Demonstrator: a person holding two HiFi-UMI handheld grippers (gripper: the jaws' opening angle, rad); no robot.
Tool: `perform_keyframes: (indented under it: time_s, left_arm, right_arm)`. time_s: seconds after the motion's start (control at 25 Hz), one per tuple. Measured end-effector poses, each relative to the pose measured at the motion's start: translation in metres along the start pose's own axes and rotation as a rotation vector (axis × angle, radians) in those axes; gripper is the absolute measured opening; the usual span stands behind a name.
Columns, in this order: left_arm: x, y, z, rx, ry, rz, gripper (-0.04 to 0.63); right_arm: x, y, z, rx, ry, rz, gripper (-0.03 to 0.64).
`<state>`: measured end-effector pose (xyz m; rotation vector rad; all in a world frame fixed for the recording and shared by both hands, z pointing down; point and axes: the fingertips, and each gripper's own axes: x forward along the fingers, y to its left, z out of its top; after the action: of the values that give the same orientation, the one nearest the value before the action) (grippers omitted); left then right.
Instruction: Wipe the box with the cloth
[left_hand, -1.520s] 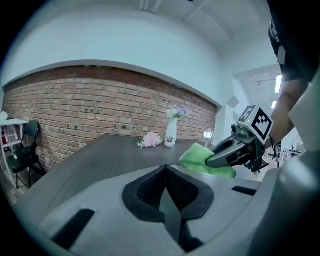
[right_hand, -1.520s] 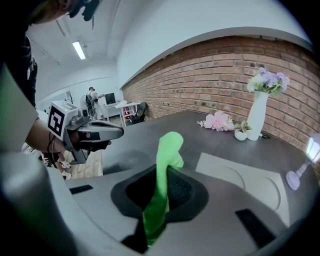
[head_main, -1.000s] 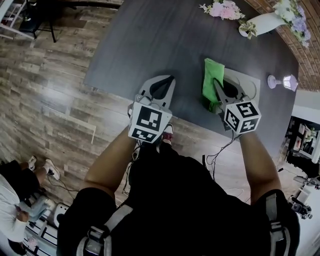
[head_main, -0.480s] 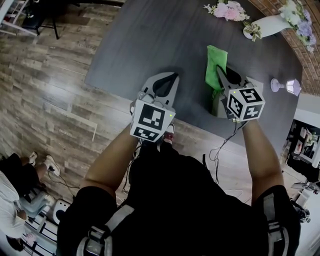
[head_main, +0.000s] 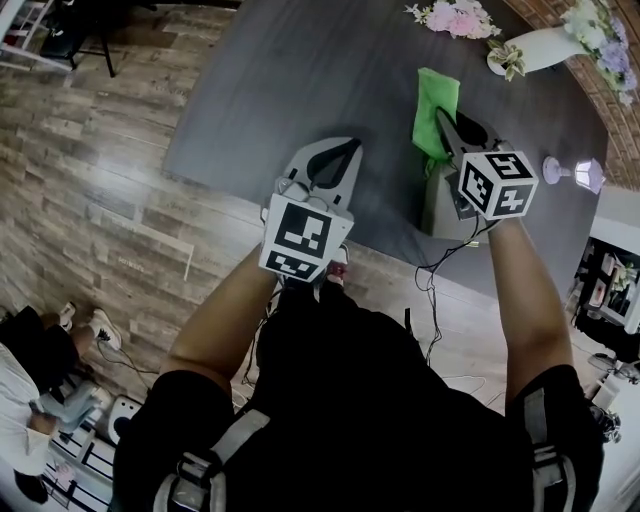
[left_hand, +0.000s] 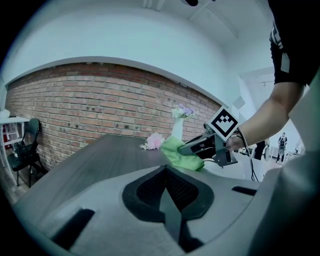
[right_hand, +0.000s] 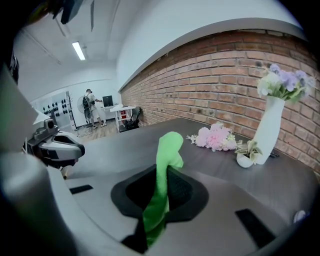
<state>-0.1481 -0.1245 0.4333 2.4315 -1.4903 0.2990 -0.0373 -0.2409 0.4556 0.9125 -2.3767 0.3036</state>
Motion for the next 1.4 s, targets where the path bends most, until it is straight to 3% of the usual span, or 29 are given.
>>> perform_keyframes:
  time_s: [0.76, 1.4]
  left_arm:
    - [0.016, -0.002, 0.001, 0.025, 0.021, 0.026, 0.009]
    - [0.044, -0.030, 0.007, 0.062, 0.057, 0.009, 0.009]
  right_arm:
    - [0.001, -0.036, 0.001, 0.030, -0.029, -0.029, 0.038]
    - [-0.026, -0.113, -0.026, 0.063, -0.020, -0.114, 0.038]
